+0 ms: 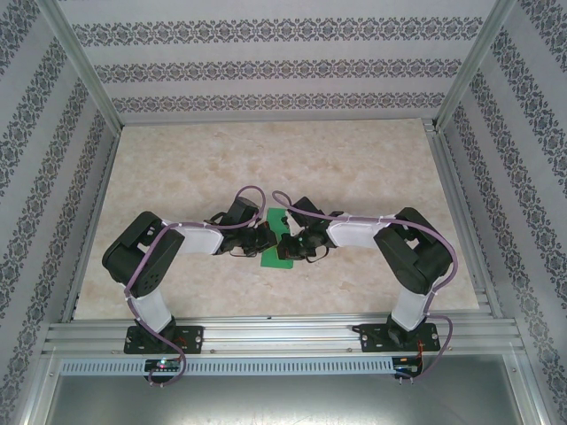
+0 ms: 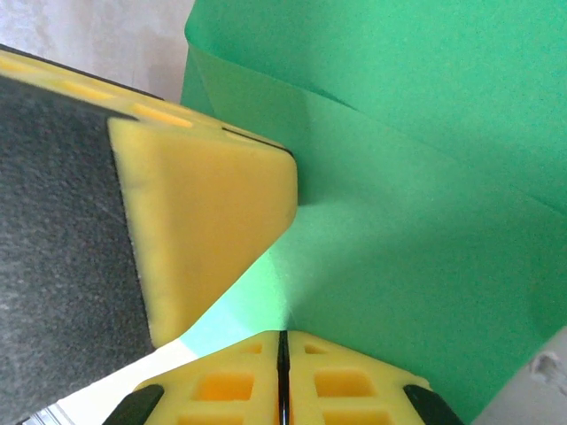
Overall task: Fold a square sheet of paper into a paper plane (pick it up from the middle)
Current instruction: Fold the triangle a second time at the center of the table.
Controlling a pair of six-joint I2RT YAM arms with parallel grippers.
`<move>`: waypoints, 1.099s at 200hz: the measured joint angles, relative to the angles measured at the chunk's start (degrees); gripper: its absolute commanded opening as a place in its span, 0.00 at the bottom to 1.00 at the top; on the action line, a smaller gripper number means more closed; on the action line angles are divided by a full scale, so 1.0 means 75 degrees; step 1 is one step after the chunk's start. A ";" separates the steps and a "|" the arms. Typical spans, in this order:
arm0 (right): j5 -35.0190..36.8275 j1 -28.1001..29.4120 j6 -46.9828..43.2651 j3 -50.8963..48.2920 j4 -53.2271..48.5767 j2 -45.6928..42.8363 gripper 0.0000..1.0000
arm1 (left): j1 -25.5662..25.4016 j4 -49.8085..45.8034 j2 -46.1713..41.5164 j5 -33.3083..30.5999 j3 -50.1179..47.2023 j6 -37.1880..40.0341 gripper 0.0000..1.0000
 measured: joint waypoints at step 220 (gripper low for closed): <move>0.0023 0.0003 0.0035 -0.0662 -0.0256 -0.0615 0.11 | -0.0003 -0.0073 -0.0023 0.0000 0.0000 0.0003 0.00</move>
